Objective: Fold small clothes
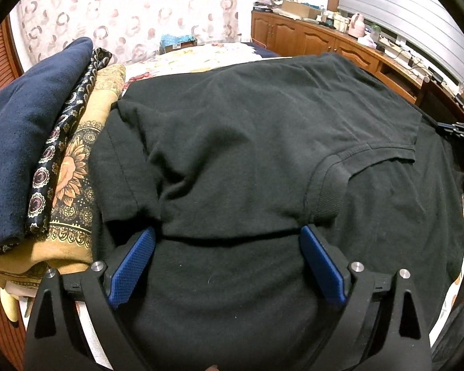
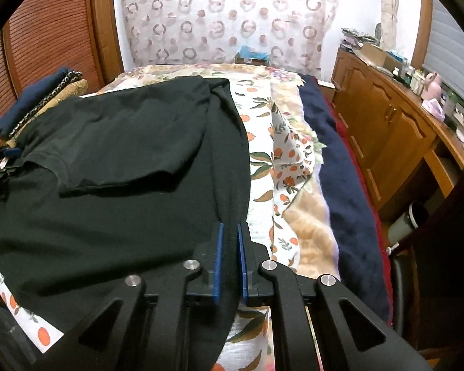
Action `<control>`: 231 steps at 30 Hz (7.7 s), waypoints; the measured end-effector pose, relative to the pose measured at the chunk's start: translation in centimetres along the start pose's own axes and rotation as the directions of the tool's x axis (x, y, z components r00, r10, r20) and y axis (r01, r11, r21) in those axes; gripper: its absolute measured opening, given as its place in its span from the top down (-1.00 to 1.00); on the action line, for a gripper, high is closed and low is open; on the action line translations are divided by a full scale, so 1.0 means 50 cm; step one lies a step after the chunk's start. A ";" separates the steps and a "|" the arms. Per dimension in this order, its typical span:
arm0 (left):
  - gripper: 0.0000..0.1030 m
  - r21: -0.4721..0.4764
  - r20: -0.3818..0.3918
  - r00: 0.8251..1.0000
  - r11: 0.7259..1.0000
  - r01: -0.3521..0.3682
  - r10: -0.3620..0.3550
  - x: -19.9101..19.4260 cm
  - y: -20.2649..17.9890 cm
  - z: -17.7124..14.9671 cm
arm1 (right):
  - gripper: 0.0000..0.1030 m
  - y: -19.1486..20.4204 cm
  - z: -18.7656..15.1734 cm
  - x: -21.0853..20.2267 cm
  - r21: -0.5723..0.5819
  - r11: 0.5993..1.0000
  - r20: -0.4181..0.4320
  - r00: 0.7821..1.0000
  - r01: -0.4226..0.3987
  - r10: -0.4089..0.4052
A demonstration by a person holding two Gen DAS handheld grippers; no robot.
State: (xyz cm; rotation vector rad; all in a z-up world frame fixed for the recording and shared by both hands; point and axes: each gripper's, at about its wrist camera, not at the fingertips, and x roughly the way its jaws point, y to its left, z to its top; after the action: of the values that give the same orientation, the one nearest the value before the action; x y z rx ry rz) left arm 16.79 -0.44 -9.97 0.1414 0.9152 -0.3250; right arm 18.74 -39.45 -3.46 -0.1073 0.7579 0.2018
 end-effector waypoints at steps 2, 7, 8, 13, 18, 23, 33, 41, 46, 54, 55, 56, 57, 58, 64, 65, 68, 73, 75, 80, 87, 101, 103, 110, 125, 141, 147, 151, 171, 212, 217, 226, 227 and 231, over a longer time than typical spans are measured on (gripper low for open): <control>-0.85 0.000 0.000 1.000 1.000 0.000 0.000 0.000 0.000 0.000 | 0.75 0.007 0.003 -0.004 -0.002 1.000 0.015 1.000 -0.011 0.011; -0.85 0.000 0.000 1.000 1.000 0.000 0.000 0.000 0.000 0.000 | 0.21 0.029 0.021 -0.025 0.015 0.998 0.073 0.996 -0.053 0.052; -0.85 0.000 0.000 1.000 1.000 -0.001 0.001 0.000 0.000 0.000 | 0.13 0.035 0.025 -0.024 0.019 0.997 0.077 0.995 -0.069 0.068; -0.85 0.001 -0.001 1.000 1.000 -0.002 0.002 0.000 -0.001 0.000 | 0.08 0.074 0.054 0.025 0.040 0.994 0.034 0.994 -0.104 0.103; -1.00 -0.001 -0.010 1.000 1.000 -0.008 0.008 0.003 -0.001 0.001 | 0.08 0.088 0.078 0.092 0.104 0.992 -0.051 0.995 -0.079 0.084; -1.00 -0.003 -0.012 1.000 1.000 -0.013 0.013 0.006 0.001 -0.002 | 0.08 0.116 0.070 0.098 0.046 0.998 -0.034 0.998 -0.043 0.045; -0.92 -0.061 0.066 0.998 0.998 0.022 -0.018 -0.039 0.023 -0.012 | 0.06 0.126 0.067 0.105 0.012 1.000 -0.006 1.000 -0.028 0.028; -0.07 -0.183 0.138 0.990 0.983 -0.005 0.031 -0.097 0.081 -0.017 | 0.06 0.127 0.068 0.103 0.008 1.000 -0.006 1.000 -0.027 0.027; -0.02 -0.202 0.119 0.991 0.979 -0.041 0.066 -0.074 0.090 0.001 | 0.06 0.127 0.068 0.103 0.008 1.000 -0.006 1.000 -0.028 0.028; 0.71 -0.137 0.043 0.992 0.985 -0.108 0.115 -0.020 0.076 0.028 | 0.06 0.126 0.068 0.104 0.007 1.000 -0.006 1.000 -0.029 0.029; 0.71 -0.140 0.029 0.992 0.984 -0.114 0.119 -0.015 0.079 0.029 | 0.06 0.126 0.068 0.104 0.007 1.000 -0.006 1.000 -0.029 0.029; 0.70 -0.144 0.014 0.993 0.983 -0.115 0.119 -0.009 0.082 0.032 | 0.06 0.126 0.068 0.104 0.007 1.000 -0.006 1.000 -0.029 0.029; 0.70 -0.149 0.009 0.993 0.982 -0.113 0.116 -0.006 0.084 0.034 | 0.05 0.126 0.068 0.104 0.007 1.000 -0.006 1.000 -0.030 0.030; 0.70 -0.151 0.011 0.994 0.982 -0.109 0.112 -0.006 0.085 0.036 | 0.05 0.126 0.068 0.104 0.007 1.000 -0.006 1.000 -0.030 0.030; 0.88 -0.097 0.074 0.992 0.991 -0.097 0.104 -0.042 0.063 0.037 | 0.26 0.122 0.069 0.101 0.019 1.000 -0.003 1.000 -0.013 0.013; 0.88 -0.097 0.106 0.990 0.992 -0.084 0.094 -0.061 0.057 0.039 | 0.56 0.118 0.070 0.098 0.025 0.999 0.003 1.000 -0.023 0.023; 0.88 -0.094 0.182 0.981 0.994 -0.048 0.065 -0.119 0.043 0.046 | 0.88 0.122 0.072 0.092 0.006 0.999 0.015 0.999 -0.037 0.037; 0.88 -0.066 0.252 0.968 0.997 0.029 -0.011 -0.189 0.033 0.055 | 0.91 0.138 0.089 0.043 -0.013 0.998 0.118 0.991 -0.056 0.057; 0.88 -0.073 0.294 0.955 0.996 0.058 -0.034 -0.222 0.040 0.052 | 0.92 0.140 0.101 0.006 -0.012 0.999 0.176 0.983 -0.047 0.049; 0.89 -0.102 0.348 0.934 0.987 0.121 -0.078 -0.289 0.058 0.033 | 0.92 0.131 0.124 -0.079 -0.017 0.998 0.265 0.962 -0.060 0.062; 0.88 -0.092 0.357 0.929 0.987 0.134 -0.093 -0.342 0.032 -0.015 | 0.92 0.091 0.098 -0.178 0.005 0.997 0.315 0.946 -0.083 0.077; 0.88 -0.158 0.204 0.978 0.984 0.080 -0.047 -0.265 0.020 -0.149 | 0.92 0.088 -0.019 -0.158 -0.023 1.000 0.152 0.988 -0.016 0.019; 0.88 -0.169 0.190 0.981 0.983 0.067 -0.034 -0.249 0.022 -0.159 | 0.92 0.093 -0.030 -0.125 -0.024 1.000 0.112 0.994 -0.003 0.005; 0.66 -0.199 0.145 0.989 0.979 0.036 -0.007 -0.219 0.024 -0.186 | 0.83 0.116 0.000 -0.108 -0.024 1.000 0.102 0.995 0.014 -0.012; 0.05 -0.250 0.121 0.993 0.968 0.021 0.009 -0.193 0.032 -0.211 | 0.19 0.207 -0.025 -0.087 -0.088 0.988 0.142 0.981 -0.124 0.135; -0.07 -0.247 0.094 0.995 0.969 0.001 0.023 -0.166 0.019 -0.215 | 0.19 0.304 -0.029 -0.049 -0.176 0.931 0.032 0.943 -0.321 0.331; -0.08 -0.251 0.096 0.995 0.968 -0.004 0.029 -0.164 0.018 -0.211 | 0.19 0.369 -0.009 -0.026 -0.204 0.892 0.014 0.910 -0.403 0.415; -0.08 -0.255 0.099 0.995 0.967 -0.002 0.028 -0.166 0.019 -0.213 | 0.19 0.431 0.004 0.005 -0.255 0.850 -0.026 0.881 -0.462 0.472; -0.08 -0.265 0.101 0.995 0.964 0.007 0.021 -0.169 0.023 -0.213 | 0.83 0.518 -0.002 0.058 -0.369 0.759 -0.124 0.838 -0.536 0.531; -0.12 -0.265 0.100 0.994 0.964 -0.004 0.032 -0.157 0.014 -0.196 | 0.44 0.373 -0.054 0.077 -0.078 0.984 0.037 0.986 -0.162 0.165; -0.12 -0.263 0.106 0.994 0.965 0.021 0.008 -0.157 0.011 -0.194 | 0.24 0.401 -0.074 0.071 -0.133 0.980 0.063 0.985 -0.149 0.158; 0.84 -0.217 0.160 0.984 0.970 0.111 -0.076 -0.166 -0.007 -0.143 | 0.09 0.409 -0.087 0.069 -0.179 0.979 0.074 0.991 -0.098 0.112; 0.84 -0.197 0.186 0.979 0.973 0.124 -0.087 -0.176 -0.017 -0.125 | 0.09 0.408 -0.089 0.068 -0.180 0.978 0.071 0.990 -0.106 0.121; 0.85 -0.126 0.249 0.959 0.977 0.171 -0.136 -0.202 -0.052 -0.055 | 0.01 0.363 -0.071 0.066 -0.133 0.971 0.017 0.979 -0.199 0.203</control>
State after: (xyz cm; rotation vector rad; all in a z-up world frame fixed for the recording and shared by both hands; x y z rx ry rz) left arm 8.14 0.00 -3.52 -0.1045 0.7080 -0.4082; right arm 14.70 -21.86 -8.75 -0.1518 0.7251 0.4461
